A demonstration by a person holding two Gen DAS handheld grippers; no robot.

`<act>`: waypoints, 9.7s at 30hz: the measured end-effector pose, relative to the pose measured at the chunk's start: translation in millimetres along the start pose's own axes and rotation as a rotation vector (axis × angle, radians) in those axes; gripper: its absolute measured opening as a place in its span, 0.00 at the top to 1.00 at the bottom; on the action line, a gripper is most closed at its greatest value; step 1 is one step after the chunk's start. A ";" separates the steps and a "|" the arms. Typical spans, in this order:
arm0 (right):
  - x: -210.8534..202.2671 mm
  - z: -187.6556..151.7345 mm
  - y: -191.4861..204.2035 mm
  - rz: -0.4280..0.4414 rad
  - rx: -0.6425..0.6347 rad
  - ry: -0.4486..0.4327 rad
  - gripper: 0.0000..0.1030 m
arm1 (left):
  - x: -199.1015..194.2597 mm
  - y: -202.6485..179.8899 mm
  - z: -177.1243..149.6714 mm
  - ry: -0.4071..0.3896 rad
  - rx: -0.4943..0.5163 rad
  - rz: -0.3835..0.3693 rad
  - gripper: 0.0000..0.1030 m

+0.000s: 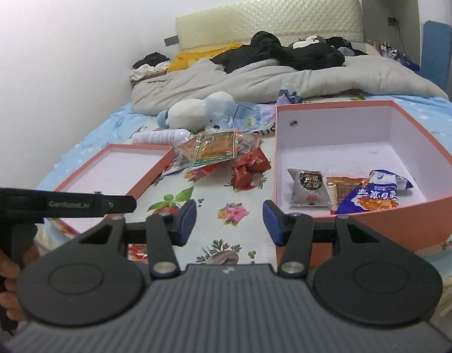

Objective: Organize snacks

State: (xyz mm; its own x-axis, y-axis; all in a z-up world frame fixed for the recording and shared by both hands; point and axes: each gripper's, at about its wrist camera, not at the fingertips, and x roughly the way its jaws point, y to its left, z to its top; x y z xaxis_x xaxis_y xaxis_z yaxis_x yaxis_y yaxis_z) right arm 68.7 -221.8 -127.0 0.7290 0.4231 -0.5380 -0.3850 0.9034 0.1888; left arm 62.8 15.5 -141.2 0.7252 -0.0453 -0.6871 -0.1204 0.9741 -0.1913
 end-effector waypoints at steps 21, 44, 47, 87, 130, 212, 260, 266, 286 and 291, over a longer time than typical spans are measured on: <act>113.4 17.7 36.3 0.008 -0.070 0.087 0.50 | 109.3 68.7 -25.6 0.146 -0.030 0.038 0.25; 271.6 17.2 27.6 -0.195 -0.142 0.169 0.51 | 143.0 77.3 -24.1 0.137 0.042 0.065 0.44; 283.4 15.8 28.5 -0.217 -0.155 0.178 0.51 | 142.3 80.2 -22.3 0.139 0.022 0.055 0.44; 154.3 -23.9 52.3 -0.074 -0.215 0.223 0.76 | 87.3 69.8 -16.9 0.082 -0.091 0.042 0.45; -25.8 12.8 -38.2 -0.278 -0.023 -0.062 0.76 | 8.4 -76.9 44.6 -0.089 0.071 -0.231 0.45; 9.5 24.1 -96.1 -0.224 0.116 -0.074 0.57 | 44.9 -86.5 77.0 -0.157 0.124 -0.223 0.34; 143.5 35.6 22.5 0.188 0.226 0.038 0.40 | 168.4 116.1 60.8 -0.048 -0.465 -0.142 0.48; 207.5 45.3 12.5 0.127 0.378 0.119 0.40 | 222.2 132.5 73.0 0.005 -0.569 -0.174 0.70; 292.7 62.5 -10.3 -0.060 0.517 0.208 0.97 | 291.1 162.4 81.5 0.104 -0.799 -0.246 0.66; 277.4 76.8 -13.5 -0.091 0.458 0.151 0.97 | 300.2 164.2 81.1 0.084 -0.834 -0.285 0.66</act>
State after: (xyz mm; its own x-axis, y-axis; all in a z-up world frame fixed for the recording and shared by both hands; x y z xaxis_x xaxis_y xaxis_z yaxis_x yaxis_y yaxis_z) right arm 319.6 -111.3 -215.7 0.6448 0.3568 -0.6760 -0.0103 0.8884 0.4590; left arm 315.6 179.9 -322.0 0.7548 -0.3094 -0.5783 -0.4219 0.4460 -0.7893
